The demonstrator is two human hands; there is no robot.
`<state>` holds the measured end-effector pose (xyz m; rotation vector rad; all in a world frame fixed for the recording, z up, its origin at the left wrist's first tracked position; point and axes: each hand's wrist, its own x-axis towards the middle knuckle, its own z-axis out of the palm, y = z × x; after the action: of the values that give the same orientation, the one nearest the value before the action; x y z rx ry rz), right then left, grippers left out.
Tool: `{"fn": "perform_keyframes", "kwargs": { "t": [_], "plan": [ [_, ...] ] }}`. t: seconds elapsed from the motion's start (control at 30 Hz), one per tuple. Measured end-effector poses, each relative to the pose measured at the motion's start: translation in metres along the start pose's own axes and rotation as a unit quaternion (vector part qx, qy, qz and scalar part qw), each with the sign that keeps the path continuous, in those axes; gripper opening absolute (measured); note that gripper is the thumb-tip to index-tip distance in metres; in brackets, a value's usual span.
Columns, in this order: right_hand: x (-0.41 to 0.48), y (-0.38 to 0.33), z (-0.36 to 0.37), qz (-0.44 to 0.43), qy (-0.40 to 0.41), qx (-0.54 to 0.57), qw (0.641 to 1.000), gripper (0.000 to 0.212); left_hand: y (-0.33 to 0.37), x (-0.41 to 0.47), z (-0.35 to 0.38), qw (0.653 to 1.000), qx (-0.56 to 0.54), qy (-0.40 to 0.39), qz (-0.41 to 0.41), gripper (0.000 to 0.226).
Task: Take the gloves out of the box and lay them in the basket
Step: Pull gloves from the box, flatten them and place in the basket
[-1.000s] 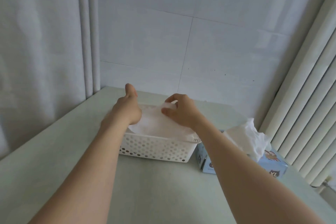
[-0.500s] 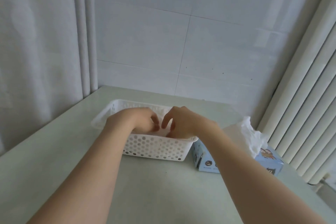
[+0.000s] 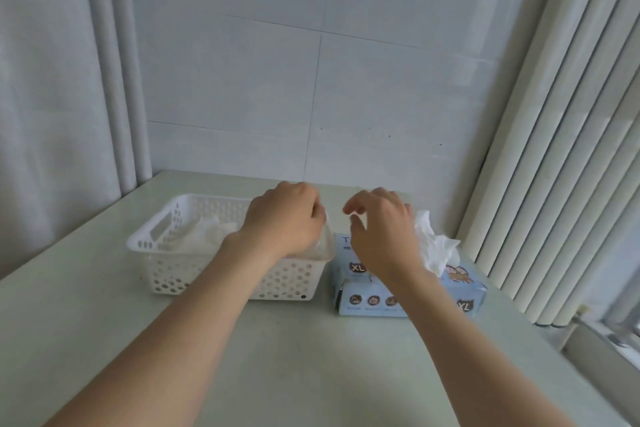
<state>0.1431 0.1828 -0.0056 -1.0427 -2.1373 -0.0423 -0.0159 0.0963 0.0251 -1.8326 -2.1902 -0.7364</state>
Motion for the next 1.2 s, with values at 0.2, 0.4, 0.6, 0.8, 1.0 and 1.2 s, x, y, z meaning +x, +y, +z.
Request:
{"fn": "perform_keyframes", "kwargs": {
  "t": [0.2, 0.4, 0.6, 0.8, 1.0, 1.2],
  "plan": [
    [-0.026, 0.044, -0.023, 0.073, -0.01, -0.058, 0.996, 0.032, 0.042, -0.012, 0.031, 0.988, -0.046, 0.01, 0.15, 0.021],
    [-0.041, 0.067, -0.016, 0.135, 0.011, 0.019, 0.991, 0.011, 0.057, -0.023, 0.052, 0.987, -0.005, -0.004, 0.163, 0.022],
    [-0.043, 0.072, -0.016, 0.118, 0.112, 0.111, 0.98, 0.017, 0.061, -0.027, 0.062, 0.988, -0.004, 0.011, 0.155, 0.028],
    [-0.041, 0.068, -0.021, 0.116, 0.223, 0.127, 0.959, 0.018, 0.064, -0.027, 0.06, 0.989, -0.019, 0.01, 0.144, 0.037],
    [-0.04, 0.058, -0.025, 0.122, 0.244, 0.174, 0.946, 0.015, 0.068, -0.03, 0.06, 0.989, -0.065, 0.07, 0.109, 0.038],
    [-0.042, 0.051, -0.024, 0.106, 0.171, 0.19, 0.961, 0.012, 0.072, -0.028, 0.062, 0.968, -0.124, 0.182, 0.124, 0.04]
  ]
}}
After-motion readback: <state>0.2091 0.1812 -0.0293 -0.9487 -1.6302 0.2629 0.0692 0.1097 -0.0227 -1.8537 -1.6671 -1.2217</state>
